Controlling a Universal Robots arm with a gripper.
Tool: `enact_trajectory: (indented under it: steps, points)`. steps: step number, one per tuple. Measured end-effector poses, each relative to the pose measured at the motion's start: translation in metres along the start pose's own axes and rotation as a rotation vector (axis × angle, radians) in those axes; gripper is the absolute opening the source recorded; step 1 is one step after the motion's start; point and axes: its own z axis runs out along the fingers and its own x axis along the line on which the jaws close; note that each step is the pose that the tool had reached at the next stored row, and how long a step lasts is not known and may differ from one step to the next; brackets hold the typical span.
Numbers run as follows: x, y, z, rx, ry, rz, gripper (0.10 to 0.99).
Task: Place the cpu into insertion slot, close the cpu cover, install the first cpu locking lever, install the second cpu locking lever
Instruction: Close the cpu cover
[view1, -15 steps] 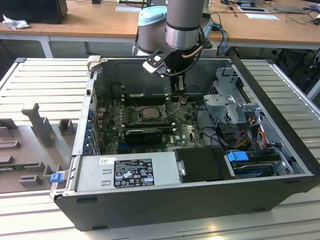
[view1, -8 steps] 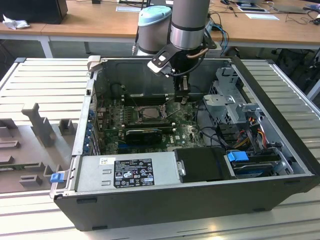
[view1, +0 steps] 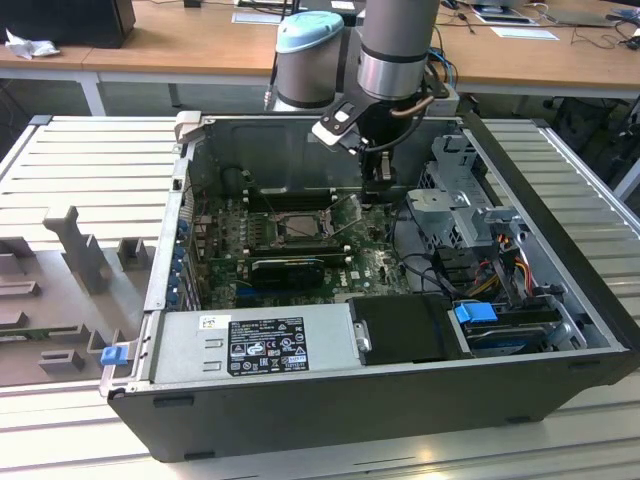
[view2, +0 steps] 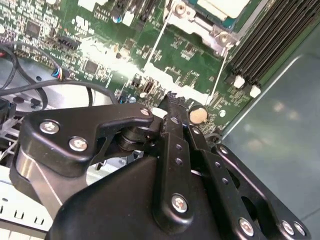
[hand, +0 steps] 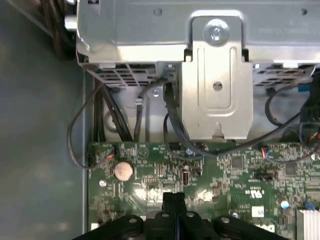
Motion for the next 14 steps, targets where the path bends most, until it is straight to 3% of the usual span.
enact_trajectory:
  steps: [3,7,8,10,11,14]
  points:
    - [0.0000,0.0077,0.0033,0.002,-0.0002,0.000,0.106]
    - [0.0000,0.0088,0.0111,0.004,-0.0002,0.000,0.106]
    - [-0.0001,0.0089,0.0120,0.013,-0.0004,0.000,0.106]
    - [0.0000,0.0088,0.0122,0.055,-0.0003,0.000,0.106]
    - [0.0000,0.0088,0.0121,0.086,-0.0008,0.000,0.106]
    - [0.0000,0.0037,0.0120,0.087,-0.0006,0.000,0.106]
